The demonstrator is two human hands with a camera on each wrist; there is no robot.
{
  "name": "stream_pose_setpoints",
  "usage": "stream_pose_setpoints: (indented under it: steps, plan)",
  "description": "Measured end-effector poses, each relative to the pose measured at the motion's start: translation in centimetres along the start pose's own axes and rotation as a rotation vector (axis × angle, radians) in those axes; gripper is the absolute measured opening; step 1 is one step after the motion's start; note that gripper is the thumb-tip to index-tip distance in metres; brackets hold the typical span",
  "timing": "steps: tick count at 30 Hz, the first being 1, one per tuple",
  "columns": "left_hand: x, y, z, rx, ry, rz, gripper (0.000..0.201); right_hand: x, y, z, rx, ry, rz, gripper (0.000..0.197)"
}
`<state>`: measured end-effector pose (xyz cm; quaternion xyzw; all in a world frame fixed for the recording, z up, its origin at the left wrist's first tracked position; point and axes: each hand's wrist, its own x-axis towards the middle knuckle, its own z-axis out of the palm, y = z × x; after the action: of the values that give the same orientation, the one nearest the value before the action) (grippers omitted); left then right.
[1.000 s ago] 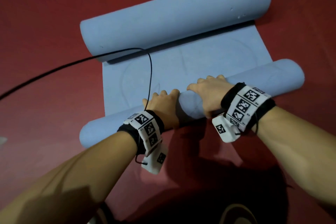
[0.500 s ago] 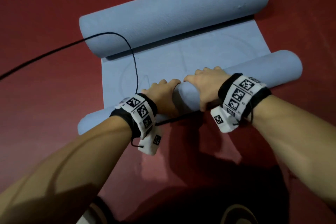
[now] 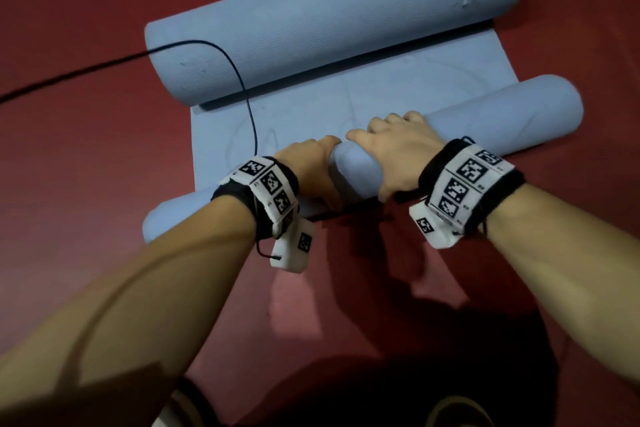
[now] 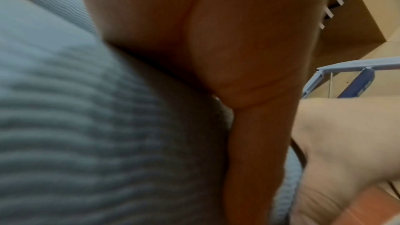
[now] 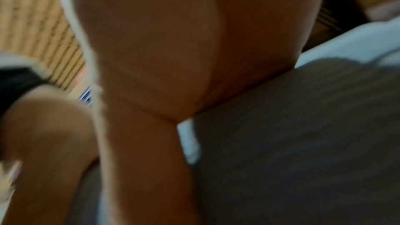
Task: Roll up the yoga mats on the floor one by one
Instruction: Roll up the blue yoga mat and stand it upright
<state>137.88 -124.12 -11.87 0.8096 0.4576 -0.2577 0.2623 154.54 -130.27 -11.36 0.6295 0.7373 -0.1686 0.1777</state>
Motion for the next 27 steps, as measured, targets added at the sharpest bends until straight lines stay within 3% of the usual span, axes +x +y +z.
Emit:
stream_pose_setpoints:
  steps: [3,6,9,16,18,27]
  plan:
    - [-0.3,0.0,0.6,0.012,0.114,-0.055,0.114,1.3,0.5,-1.1,0.049,-0.083,-0.007,0.104]
    - [-1.3,0.5,1.8,0.065,0.243,-0.016,0.112,2.7,0.9,-2.1,0.097,-0.167,-0.015,0.102]
    - [-1.0,0.3,2.1,0.047,0.268,0.005,0.108,3.2,1.3,-2.7,0.126,-0.204,-0.025,0.102]
    - [0.8,-0.3,-0.4,0.052,0.136,-0.005,0.110,1.4,0.7,0.1,-0.078,0.084,0.030,0.115]
    - [1.0,-0.4,-0.9,0.045,0.112,-0.004,0.111,1.5,0.7,0.1,-0.074,0.098,0.033,0.112]
    - [-0.1,0.1,1.5,0.107,0.375,-0.050,0.110,4.5,1.9,-3.3,0.052,-0.153,0.008,0.106]
